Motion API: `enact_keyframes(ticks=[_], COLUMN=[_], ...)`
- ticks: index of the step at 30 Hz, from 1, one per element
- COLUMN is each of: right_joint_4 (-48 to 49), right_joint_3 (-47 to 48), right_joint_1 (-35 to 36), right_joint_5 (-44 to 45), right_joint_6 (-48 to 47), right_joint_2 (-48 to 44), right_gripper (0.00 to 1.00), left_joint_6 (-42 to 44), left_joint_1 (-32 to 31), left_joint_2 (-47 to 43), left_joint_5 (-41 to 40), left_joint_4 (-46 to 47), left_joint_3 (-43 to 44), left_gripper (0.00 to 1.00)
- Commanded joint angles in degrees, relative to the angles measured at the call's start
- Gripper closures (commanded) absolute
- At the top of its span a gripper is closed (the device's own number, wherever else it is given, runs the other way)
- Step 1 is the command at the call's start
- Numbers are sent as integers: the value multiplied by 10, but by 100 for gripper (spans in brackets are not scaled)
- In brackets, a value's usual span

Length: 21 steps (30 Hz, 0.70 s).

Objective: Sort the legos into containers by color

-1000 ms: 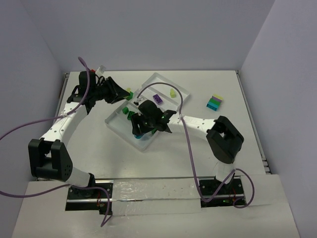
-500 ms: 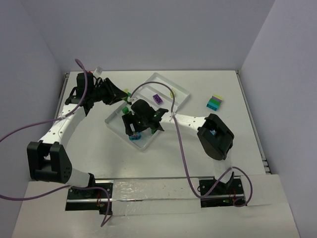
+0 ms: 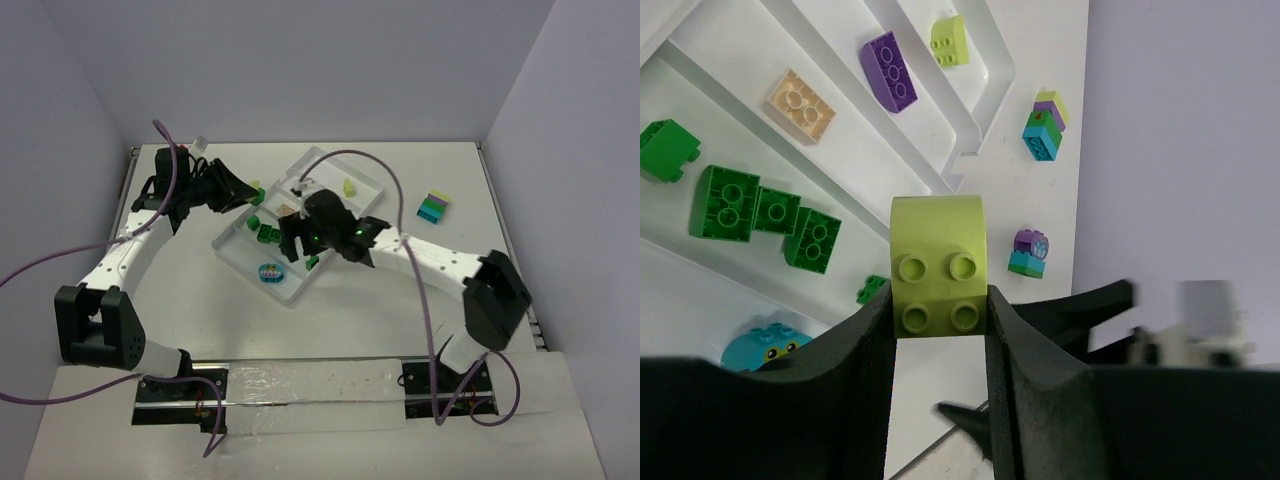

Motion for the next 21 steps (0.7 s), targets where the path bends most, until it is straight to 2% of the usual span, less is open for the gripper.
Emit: enact_keyframes(ticks=[1, 4, 8, 12, 21], right_joint_4=[32, 21, 22, 13, 40], right_joint_3=[-33, -42, -45, -32, 18], right_joint_1=[-35, -55, -65, -66, -64], right_joint_5=[16, -4, -9, -29, -99], right_joint_6=[-72, -97, -118, -127, -125], right_joint_2=[-74, -100, -116, -97, -37], right_gripper=[14, 16, 18, 19, 20], left_joint_6=[14, 21, 38, 15, 22], left_joint_1=[-8, -23, -60, -69, -90], left_joint_2=[1, 17, 42, 50, 57], left_joint_5=[39, 84, 98, 124, 117], left_joint_4=[17, 32, 18, 53, 38], left_joint_3=[2, -3, 12, 1, 8], left_gripper=[100, 100, 100, 100, 100])
